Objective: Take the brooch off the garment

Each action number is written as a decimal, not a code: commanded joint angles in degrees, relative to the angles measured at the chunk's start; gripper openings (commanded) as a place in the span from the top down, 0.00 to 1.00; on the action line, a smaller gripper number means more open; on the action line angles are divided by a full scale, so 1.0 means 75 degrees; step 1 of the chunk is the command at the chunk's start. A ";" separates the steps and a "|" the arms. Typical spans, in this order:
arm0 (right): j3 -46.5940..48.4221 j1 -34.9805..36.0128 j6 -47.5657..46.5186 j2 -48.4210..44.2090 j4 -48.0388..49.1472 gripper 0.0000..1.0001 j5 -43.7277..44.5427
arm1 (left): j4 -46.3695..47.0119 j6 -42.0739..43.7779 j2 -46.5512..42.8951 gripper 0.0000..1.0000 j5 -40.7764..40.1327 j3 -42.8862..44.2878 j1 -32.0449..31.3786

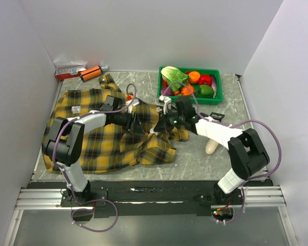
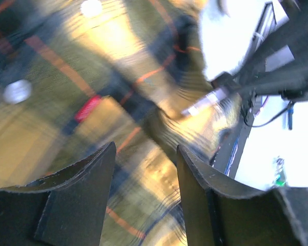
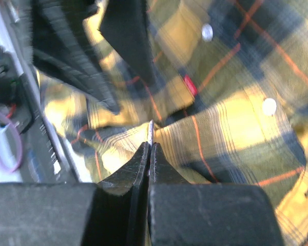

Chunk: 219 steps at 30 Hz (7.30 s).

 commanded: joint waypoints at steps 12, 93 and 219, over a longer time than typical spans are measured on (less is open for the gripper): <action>0.0482 0.2237 -0.0116 0.1441 0.3940 1.00 0.6836 | -0.1055 -0.0254 -0.0019 0.47 0.1051 -0.0117 0.1103; 0.4550 -0.1361 0.3014 0.1244 0.2347 1.00 -0.4669 | -0.1748 -0.0408 0.0858 0.54 0.2926 0.6222 0.0319; 0.1844 -0.3855 -0.3945 -0.2014 -0.4554 1.00 -0.0252 | -0.2908 0.0764 -0.0313 0.03 -0.2934 0.4148 0.0425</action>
